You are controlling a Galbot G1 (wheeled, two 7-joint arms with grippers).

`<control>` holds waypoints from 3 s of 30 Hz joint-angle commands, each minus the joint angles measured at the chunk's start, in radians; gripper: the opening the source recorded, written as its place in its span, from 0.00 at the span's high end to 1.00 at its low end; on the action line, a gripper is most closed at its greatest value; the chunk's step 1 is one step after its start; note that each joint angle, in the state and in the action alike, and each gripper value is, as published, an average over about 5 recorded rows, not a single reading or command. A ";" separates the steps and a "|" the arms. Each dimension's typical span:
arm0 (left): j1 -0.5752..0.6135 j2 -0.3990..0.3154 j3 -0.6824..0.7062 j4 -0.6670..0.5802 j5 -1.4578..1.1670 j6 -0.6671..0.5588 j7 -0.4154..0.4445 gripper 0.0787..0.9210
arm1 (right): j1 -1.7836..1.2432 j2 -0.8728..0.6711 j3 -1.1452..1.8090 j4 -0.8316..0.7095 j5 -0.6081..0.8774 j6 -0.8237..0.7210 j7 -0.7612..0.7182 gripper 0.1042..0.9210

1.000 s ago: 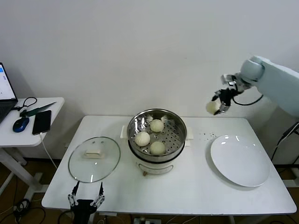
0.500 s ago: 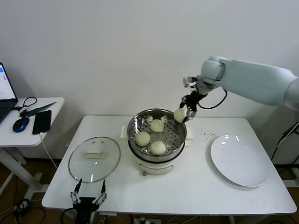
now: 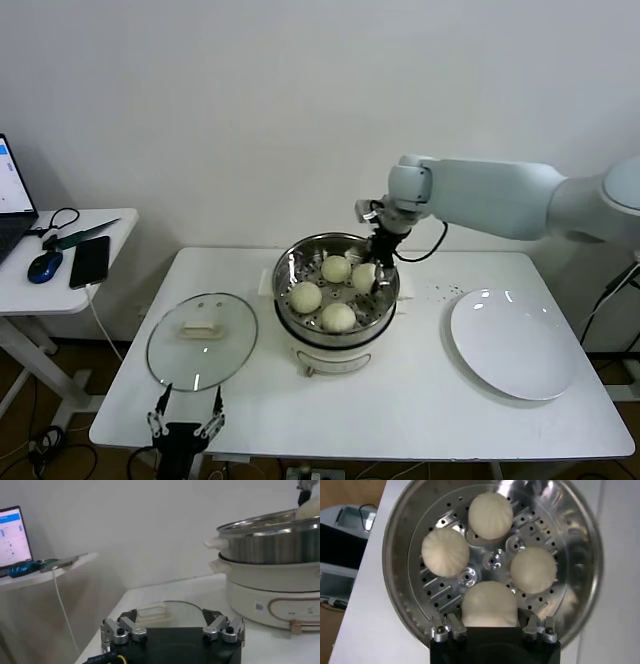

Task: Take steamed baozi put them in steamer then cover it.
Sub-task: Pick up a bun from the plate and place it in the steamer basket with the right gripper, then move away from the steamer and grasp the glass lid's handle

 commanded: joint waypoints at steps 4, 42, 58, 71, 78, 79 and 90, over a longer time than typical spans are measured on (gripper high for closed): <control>-0.005 0.004 -0.005 0.005 -0.009 0.003 0.000 0.12 | -0.061 0.071 -0.040 -0.072 -0.015 -0.009 0.004 0.26; -0.010 0.017 -0.026 0.000 -0.003 0.007 -0.002 0.12 | -0.055 -0.503 0.290 0.236 0.113 0.314 0.457 0.12; -0.041 0.014 -0.061 -0.032 0.089 0.032 0.003 0.12 | -1.163 -0.736 1.442 0.464 0.018 0.375 0.713 0.12; -0.119 0.039 -0.097 -0.057 0.705 0.029 0.004 0.12 | -1.843 -0.550 2.139 0.577 -0.089 0.339 0.716 0.12; -0.155 0.127 -0.068 -0.038 1.236 0.125 0.025 0.12 | -2.013 -0.414 2.310 0.628 -0.150 0.327 0.706 0.12; -0.165 0.146 -0.055 -0.020 1.272 0.142 0.025 0.12 | -2.027 -0.397 2.321 0.633 -0.155 0.328 0.705 0.12; -0.332 0.244 0.061 0.265 1.330 0.203 -0.059 0.12 | -2.118 -0.297 2.377 0.629 -0.200 0.329 0.684 0.12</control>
